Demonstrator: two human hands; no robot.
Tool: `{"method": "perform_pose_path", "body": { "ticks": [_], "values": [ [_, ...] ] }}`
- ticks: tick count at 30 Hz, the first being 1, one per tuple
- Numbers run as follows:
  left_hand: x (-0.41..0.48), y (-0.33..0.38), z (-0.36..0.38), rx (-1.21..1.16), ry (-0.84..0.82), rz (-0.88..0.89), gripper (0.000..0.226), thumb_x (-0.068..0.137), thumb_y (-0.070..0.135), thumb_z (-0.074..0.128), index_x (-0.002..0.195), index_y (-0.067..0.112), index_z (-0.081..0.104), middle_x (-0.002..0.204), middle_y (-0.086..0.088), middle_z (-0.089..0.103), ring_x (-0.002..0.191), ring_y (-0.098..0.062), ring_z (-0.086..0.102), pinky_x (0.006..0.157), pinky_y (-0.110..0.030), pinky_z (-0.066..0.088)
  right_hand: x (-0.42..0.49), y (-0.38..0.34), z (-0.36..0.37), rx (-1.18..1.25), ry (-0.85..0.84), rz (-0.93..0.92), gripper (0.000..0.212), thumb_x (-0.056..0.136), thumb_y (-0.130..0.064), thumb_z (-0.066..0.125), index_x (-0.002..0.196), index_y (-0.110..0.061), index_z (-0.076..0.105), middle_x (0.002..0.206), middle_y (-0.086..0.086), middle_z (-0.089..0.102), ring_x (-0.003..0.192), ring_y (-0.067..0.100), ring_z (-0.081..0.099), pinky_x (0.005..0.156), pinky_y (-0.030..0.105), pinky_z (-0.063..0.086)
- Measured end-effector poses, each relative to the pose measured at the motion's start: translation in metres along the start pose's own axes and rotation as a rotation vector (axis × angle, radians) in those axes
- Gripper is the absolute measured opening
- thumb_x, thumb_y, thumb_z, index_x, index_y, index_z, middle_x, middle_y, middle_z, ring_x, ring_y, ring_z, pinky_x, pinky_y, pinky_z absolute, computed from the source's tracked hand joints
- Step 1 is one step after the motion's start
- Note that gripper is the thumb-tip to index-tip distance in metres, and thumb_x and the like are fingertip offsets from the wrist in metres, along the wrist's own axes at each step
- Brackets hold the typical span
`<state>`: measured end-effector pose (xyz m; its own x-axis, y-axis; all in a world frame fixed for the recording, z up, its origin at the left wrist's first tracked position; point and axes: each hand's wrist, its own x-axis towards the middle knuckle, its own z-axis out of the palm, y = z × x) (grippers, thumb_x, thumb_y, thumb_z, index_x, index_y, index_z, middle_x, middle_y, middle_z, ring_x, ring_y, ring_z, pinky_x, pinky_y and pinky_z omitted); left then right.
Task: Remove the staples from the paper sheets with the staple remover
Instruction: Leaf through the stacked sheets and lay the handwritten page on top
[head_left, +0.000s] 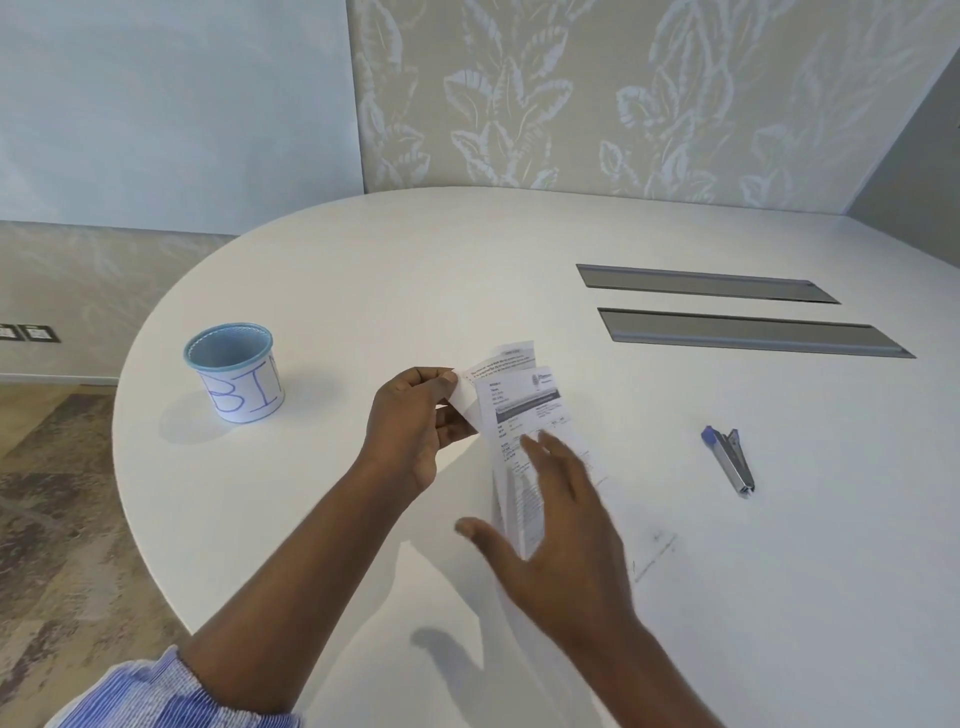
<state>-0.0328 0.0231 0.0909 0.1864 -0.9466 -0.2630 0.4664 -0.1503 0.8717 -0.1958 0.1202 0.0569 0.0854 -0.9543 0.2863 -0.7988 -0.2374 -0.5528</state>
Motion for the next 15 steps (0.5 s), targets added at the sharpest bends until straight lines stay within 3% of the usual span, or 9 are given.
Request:
{"method": "perform_pose_path", "body": {
  "ticks": [2,3,6,9,11,13,15],
  "values": [
    [-0.004,0.000,0.004,-0.027,-0.013,-0.011,0.013,0.099,0.000,0.059,0.088,0.005,0.065,0.070,-0.005,0.079,0.055,-0.020,0.074,0.052,-0.032,0.060,0.002,-0.005,0.008,-0.087,-0.054,0.039,0.082,0.090,-0.069,0.053,0.159,-0.030,0.029,0.166,-0.011,0.030,0.150,0.011,0.035,0.113,0.034,0.041],
    [-0.006,0.001,0.005,-0.037,-0.022,-0.013,0.013,0.099,0.000,0.059,0.088,0.004,0.065,0.070,-0.006,0.079,0.055,-0.020,0.074,0.052,-0.032,0.060,0.004,-0.006,0.009,-0.093,-0.037,0.035,0.071,0.096,-0.056,0.055,0.158,-0.030,0.032,0.162,-0.010,0.038,0.145,0.012,0.043,0.109,0.033,0.044],
    [-0.012,0.004,0.006,-0.064,-0.034,0.003,0.011,0.099,0.001,0.061,0.090,0.003,0.066,0.072,-0.008,0.080,0.059,-0.024,0.076,0.055,-0.033,0.062,0.011,-0.005,0.000,-0.111,0.040,0.013,0.048,0.102,-0.028,0.052,0.150,-0.035,0.049,0.134,-0.010,0.068,0.116,0.017,0.067,0.091,0.032,0.053],
    [-0.016,0.012,0.006,0.000,-0.029,0.109,0.009,0.101,0.016,0.066,0.100,0.007,0.067,0.085,-0.009,0.080,0.073,-0.025,0.080,0.064,-0.034,0.063,0.020,0.002,-0.021,-0.142,0.060,0.028,0.039,0.100,-0.021,0.053,0.134,-0.038,0.064,0.109,-0.006,0.078,0.100,0.025,0.071,0.078,0.032,0.051],
    [-0.019,0.017,0.003,0.326,-0.036,0.317,0.036,0.093,0.042,0.072,0.118,0.018,0.064,0.114,-0.005,0.075,0.099,-0.014,0.077,0.083,-0.026,0.060,0.028,0.007,-0.039,-0.181,0.023,0.026,0.031,0.100,-0.022,0.054,0.124,-0.036,0.067,0.095,-0.004,0.077,0.093,0.028,0.070,0.070,0.031,0.046],
    [-0.028,0.027,-0.001,0.744,-0.134,0.550,0.075,0.076,0.066,0.075,0.140,0.033,0.053,0.136,0.014,0.061,0.123,0.005,0.058,0.095,-0.004,0.042,0.036,0.008,-0.058,-0.221,-0.043,-0.005,0.027,0.101,-0.023,0.054,0.121,-0.034,0.067,0.093,-0.003,0.076,0.092,0.029,0.069,0.071,0.032,0.047],
    [-0.038,0.039,-0.001,1.032,-0.295,0.697,0.096,0.070,0.072,0.076,0.152,0.041,0.038,0.145,0.020,0.050,0.132,0.007,0.046,0.103,-0.007,0.034,0.041,0.005,-0.077,-0.247,-0.100,-0.046,0.025,0.101,-0.024,0.053,0.119,-0.035,0.067,0.094,-0.004,0.076,0.092,0.028,0.068,0.074,0.033,0.051]
  ]
}}
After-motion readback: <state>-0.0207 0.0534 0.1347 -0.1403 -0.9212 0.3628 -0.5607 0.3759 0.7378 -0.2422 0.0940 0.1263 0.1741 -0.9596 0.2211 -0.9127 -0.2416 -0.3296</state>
